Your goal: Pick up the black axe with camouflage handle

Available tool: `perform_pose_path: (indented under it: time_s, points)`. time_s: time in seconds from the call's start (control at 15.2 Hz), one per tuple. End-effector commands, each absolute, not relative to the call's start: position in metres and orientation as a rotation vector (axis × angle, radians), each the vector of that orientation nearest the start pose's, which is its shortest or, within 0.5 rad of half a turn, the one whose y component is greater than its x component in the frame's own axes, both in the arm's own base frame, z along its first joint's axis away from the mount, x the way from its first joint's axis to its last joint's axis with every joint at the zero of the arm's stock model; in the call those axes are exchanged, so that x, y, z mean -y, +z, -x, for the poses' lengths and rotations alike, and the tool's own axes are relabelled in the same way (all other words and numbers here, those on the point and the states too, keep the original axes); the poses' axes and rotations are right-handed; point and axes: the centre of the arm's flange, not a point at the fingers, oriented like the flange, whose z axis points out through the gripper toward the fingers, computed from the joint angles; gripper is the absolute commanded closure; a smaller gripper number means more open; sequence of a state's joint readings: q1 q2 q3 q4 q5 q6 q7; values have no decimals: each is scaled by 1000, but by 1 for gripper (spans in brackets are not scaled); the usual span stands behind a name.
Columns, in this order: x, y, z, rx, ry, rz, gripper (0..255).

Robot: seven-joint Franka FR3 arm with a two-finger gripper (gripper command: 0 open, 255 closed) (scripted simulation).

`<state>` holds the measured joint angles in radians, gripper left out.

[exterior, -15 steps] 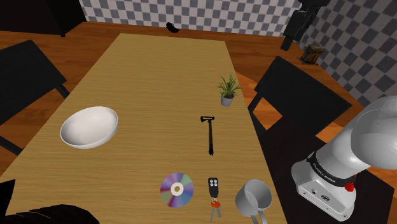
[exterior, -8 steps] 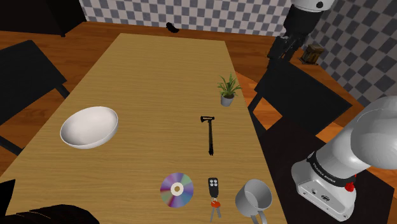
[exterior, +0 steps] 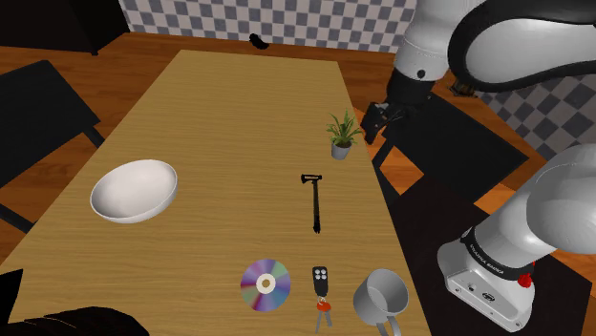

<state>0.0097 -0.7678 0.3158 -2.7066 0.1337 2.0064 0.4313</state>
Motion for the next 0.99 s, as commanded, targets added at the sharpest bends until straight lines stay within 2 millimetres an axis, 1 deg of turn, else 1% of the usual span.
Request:
perform_pose_path:
  time_s: [0.0, 0.46, 0.92]
  points:
    - [-123, 421, -308, -477, -143, 3176, 0]
    - [-173, 344, -326, -773, -198, 3115, 0]
    - [-220, 269, -356, -1063, -251, 3025, 0]
